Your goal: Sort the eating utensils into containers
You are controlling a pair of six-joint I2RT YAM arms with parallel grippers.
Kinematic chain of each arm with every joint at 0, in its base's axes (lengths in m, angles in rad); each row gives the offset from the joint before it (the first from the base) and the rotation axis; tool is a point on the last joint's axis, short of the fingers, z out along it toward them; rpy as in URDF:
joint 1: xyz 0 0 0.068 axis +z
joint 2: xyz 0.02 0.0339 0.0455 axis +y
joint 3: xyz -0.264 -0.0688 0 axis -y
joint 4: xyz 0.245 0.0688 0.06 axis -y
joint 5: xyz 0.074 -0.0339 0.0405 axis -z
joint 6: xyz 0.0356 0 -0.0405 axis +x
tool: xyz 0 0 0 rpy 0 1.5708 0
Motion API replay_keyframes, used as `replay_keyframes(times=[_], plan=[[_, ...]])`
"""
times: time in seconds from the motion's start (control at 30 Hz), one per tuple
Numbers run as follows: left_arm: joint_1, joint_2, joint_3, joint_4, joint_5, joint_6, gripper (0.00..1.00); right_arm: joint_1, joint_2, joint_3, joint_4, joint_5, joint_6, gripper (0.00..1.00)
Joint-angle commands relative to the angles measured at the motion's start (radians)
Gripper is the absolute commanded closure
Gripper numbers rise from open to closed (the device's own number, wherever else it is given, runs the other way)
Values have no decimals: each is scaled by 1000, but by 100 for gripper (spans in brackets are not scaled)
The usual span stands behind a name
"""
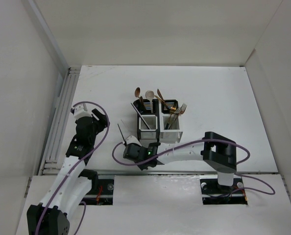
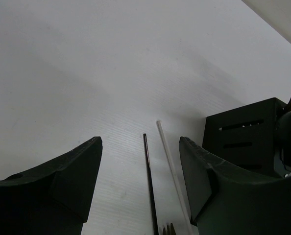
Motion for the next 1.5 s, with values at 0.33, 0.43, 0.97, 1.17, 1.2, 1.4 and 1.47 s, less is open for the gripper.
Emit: replay_keyframes(times=[0.33, 0.43, 0.97, 1.17, 1.2, 1.4, 1.47], plan=[[-6, -15, -11, 38, -2, -2, 39, -42, 135, 76, 1, 3, -27, 58], [-6, -24, -11, 38, -2, -2, 39, -42, 158, 97, 1, -7, -36, 70], [-6, -24, -20, 38, -11, -2, 39, -42, -84, 57, -58, 117, -56, 100], [-6, -24, -1, 49, 13, 31, 39, -42, -242, 145, -58, 234, -179, 100], [-6, -24, 9, 49, 13, 40, 39, -42, -265, 172, -48, 269, -194, 100], [-6, -15, 48, 58, 22, 103, 39, -42, -462, 177, 92, 395, -298, 100], [-6, -15, 57, 67, 22, 124, 39, -51, -572, 81, 261, 452, -338, 100]])
